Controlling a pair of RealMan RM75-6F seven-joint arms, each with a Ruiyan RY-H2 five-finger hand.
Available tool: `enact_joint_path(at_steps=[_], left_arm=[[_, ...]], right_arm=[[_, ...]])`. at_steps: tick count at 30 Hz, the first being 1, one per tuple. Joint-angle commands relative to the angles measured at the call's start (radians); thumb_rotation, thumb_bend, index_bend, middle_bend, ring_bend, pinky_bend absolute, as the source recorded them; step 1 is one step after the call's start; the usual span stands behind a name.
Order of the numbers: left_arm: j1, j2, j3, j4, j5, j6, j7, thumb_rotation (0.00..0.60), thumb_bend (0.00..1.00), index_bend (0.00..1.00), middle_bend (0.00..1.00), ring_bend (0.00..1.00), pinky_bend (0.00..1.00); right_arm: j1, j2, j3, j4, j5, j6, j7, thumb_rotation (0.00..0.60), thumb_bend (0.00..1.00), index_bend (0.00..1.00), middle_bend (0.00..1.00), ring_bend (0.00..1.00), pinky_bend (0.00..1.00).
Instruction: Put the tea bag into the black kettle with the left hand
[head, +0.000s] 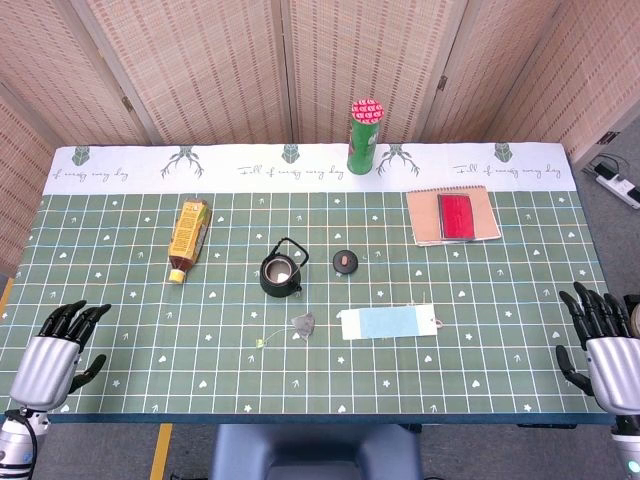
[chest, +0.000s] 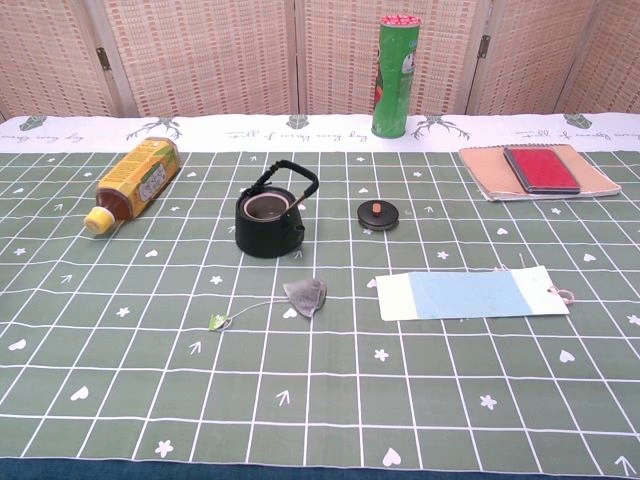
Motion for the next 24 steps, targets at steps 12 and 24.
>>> enact_joint_path(at_steps=[12, 24], left_arm=[[-0.037, 0.002, 0.0, -0.076, 0.063, -0.041, 0.127, 0.6, 0.24, 0.03, 0.34, 0.32, 0.5], [-0.22, 0.024, -0.052, -0.355, -0.179, -0.447, 0.186, 0.6, 0.24, 0.35, 1.0, 1.0, 1.0]], right_arm=[[-0.018, 0.011, -0.001, -0.005, -0.026, 0.048, 0.026, 0.6, 0.48, 0.0, 0.0, 0.0, 0.0], [-0.005, 0.017, -0.012, -0.014, -0.065, 0.037, 0.03, 0.6, 0.48, 0.0, 0.0, 0.0, 0.0]])
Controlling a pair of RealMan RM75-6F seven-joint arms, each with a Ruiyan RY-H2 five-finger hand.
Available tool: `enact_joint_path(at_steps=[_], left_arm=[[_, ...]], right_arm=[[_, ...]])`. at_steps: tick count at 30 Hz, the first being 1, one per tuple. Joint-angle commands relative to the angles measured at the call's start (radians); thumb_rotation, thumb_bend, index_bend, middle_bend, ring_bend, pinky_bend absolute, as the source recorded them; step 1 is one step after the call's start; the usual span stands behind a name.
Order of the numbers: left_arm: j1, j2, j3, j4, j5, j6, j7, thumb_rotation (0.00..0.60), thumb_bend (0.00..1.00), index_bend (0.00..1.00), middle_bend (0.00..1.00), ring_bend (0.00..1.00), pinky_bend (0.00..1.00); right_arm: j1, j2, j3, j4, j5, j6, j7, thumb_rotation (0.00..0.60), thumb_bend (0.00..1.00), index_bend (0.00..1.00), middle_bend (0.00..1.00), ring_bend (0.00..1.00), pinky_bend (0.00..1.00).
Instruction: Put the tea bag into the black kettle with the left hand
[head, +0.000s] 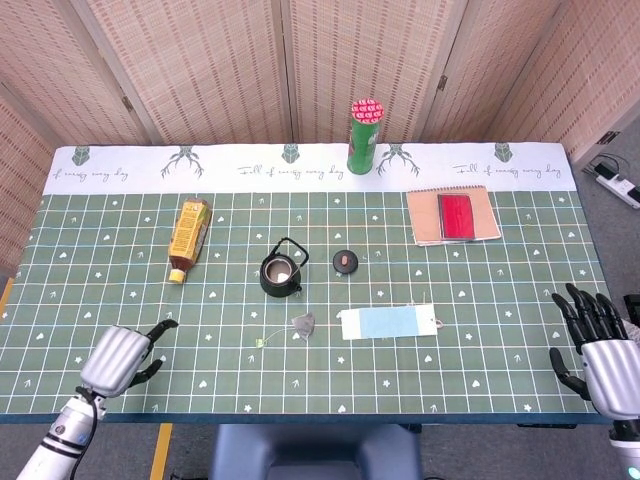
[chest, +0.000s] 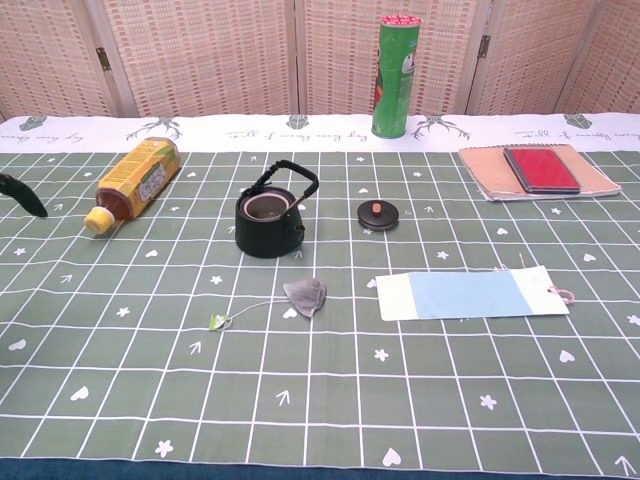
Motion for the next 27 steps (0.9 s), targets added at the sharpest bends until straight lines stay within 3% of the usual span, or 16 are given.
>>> enact_joint_path(at_steps=[1, 8, 15, 27], left_arm=[[-0.08, -0.015, -0.04, -0.081, -0.122, -0.126, 0.014, 0.6, 0.24, 0.36, 1.0, 1.0, 1.0], [-0.164, -0.128, -0.064, -0.033, -0.234, -0.248, 0.047, 0.6, 0.24, 0.41, 1.0, 1.0, 1.0], [-0.236, -0.274, -0.096, 0.096, -0.307, -0.32, 0.011, 0.6, 0.25, 0.41, 1.0, 1.0, 1.0], [-0.294, -0.392, -0.112, 0.243, -0.338, -0.346, -0.047, 0.6, 0.25, 0.41, 1.0, 1.0, 1.0]], right_arm=[[0.001, 0.002, 0.001, 0.001, 0.001, -0.001, 0.005, 0.6, 0.48, 0.0, 0.0, 0.0, 0.0], [0.004, 0.006, 0.0, 0.001, 0.004, -0.007, 0.013, 0.6, 0.48, 0.0, 0.0, 0.0, 0.0], [0.006, 0.013, 0.004, 0.005, 0.011, -0.009, 0.035, 0.6, 0.48, 0.0, 0.0, 0.0, 0.0], [0.002, 0.025, 0.003, 0.011, 0.008, 0.002, 0.075, 0.6, 0.48, 0.0, 0.0, 0.0, 0.0]])
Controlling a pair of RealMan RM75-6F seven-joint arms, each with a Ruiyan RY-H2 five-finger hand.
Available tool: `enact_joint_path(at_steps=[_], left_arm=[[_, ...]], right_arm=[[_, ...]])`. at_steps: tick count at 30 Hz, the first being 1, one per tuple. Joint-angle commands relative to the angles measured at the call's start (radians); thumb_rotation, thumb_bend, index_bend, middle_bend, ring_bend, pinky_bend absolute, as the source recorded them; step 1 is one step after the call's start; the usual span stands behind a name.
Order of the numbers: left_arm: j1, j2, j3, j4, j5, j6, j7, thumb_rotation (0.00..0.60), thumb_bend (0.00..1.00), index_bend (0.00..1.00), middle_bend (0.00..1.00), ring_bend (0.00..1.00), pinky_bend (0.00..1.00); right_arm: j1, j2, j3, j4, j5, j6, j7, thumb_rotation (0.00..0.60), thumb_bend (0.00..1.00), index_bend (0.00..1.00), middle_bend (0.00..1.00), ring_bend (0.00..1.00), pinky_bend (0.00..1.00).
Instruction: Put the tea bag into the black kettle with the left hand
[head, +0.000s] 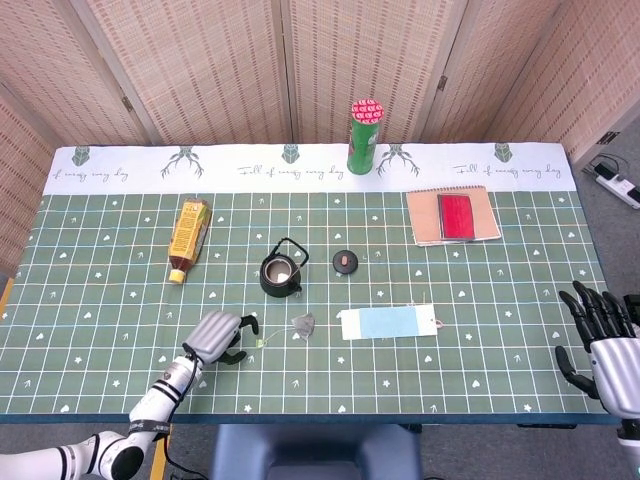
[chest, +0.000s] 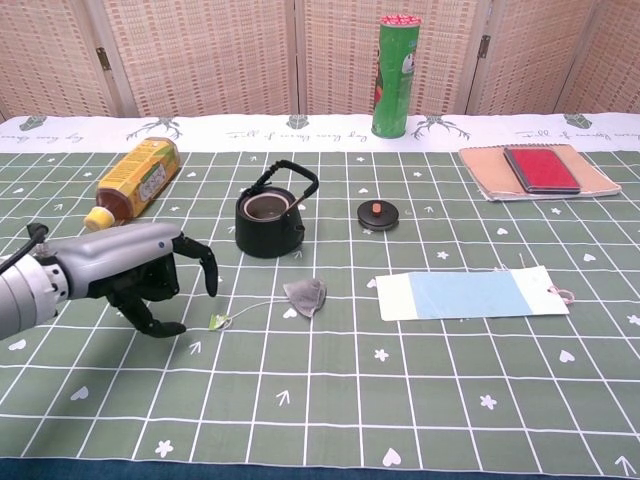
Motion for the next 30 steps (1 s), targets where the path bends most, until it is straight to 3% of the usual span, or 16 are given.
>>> enact_joint_path(at_steps=[1, 9, 13, 30], left_arm=[[-0.01, -0.017, -0.003, 0.019, -0.01, 0.001, 0.001, 0.6, 0.25, 0.41, 1.0, 1.0, 1.0], [-0.034, -0.064, -0.003, 0.053, -0.048, -0.004, 0.023, 0.6, 0.26, 0.43, 1.0, 1.0, 1.0], [-0.044, -0.087, -0.009, 0.07, -0.077, -0.003, 0.042, 0.6, 0.31, 0.45, 1.0, 1.0, 1.0], [-0.079, -0.073, -0.001, 0.044, -0.16, -0.027, 0.081, 0.6, 0.35, 0.44, 1.0, 1.0, 1.0]], right_arm=[[0.0, 0.001, 0.001, 0.001, 0.0, 0.002, 0.005, 0.6, 0.48, 0.0, 0.0, 0.0, 0.0], [0.005, 0.002, 0.0, 0.005, 0.003, -0.01, 0.014, 0.6, 0.48, 0.0, 0.0, 0.0, 0.0], [0.002, 0.006, -0.004, 0.003, -0.007, -0.003, 0.016, 0.6, 0.48, 0.0, 0.0, 0.0, 0.0], [-0.004, 0.006, -0.001, 0.01, -0.009, 0.016, 0.03, 0.6, 0.48, 0.0, 0.0, 0.0, 0.0]])
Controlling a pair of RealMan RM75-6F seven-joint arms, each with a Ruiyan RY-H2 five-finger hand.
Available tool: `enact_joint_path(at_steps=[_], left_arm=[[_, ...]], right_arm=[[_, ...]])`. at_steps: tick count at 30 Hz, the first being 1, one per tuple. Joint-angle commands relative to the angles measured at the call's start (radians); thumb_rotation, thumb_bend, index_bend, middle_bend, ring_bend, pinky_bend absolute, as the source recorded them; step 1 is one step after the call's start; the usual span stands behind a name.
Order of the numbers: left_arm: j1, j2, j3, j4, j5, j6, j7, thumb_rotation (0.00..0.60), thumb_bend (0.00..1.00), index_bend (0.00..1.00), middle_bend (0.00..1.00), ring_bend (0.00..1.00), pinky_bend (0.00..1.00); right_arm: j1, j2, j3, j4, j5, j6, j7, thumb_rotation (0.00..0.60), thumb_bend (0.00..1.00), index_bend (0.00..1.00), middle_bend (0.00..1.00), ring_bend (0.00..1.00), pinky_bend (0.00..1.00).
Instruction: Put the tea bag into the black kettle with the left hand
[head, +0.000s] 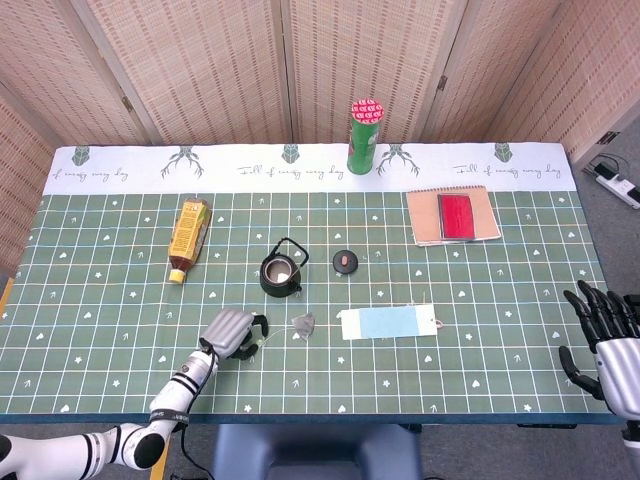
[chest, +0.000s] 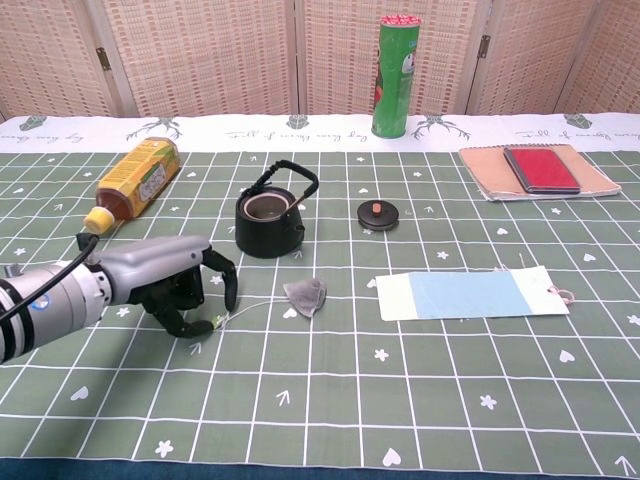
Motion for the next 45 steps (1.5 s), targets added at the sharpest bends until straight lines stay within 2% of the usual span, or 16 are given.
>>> enact_joint_path(at_steps=[1, 20, 31, 45], left_arm=[[-0.003, 0.005, 0.002, -0.014, -0.011, 0.005, 0.01, 0.6, 0.35, 0.44, 1.0, 1.0, 1.0], [-0.02, -0.004, 0.026, -0.013, -0.048, 0.008, 0.03, 0.6, 0.35, 0.44, 1.0, 1.0, 1.0], [-0.021, 0.005, 0.033, -0.004, -0.036, 0.011, 0.003, 0.6, 0.35, 0.54, 1.0, 1.0, 1.0], [-0.015, 0.026, 0.037, 0.008, -0.008, 0.019, -0.033, 0.6, 0.36, 0.59, 1.0, 1.0, 1.0]], right_arm=[[-0.001, 0.0, -0.001, 0.0, -0.003, 0.003, 0.001, 0.6, 0.48, 0.0, 0.0, 0.0, 0.0], [-0.012, 0.003, -0.004, 0.003, -0.019, 0.03, 0.016, 0.6, 0.48, 0.0, 0.0, 0.0, 0.0], [-0.012, 0.003, -0.004, 0.003, -0.018, 0.028, 0.012, 0.6, 0.48, 0.0, 0.0, 0.0, 0.0], [-0.009, 0.0, -0.002, 0.0, -0.013, 0.02, 0.001, 0.6, 0.48, 0.0, 0.0, 0.0, 0.0]])
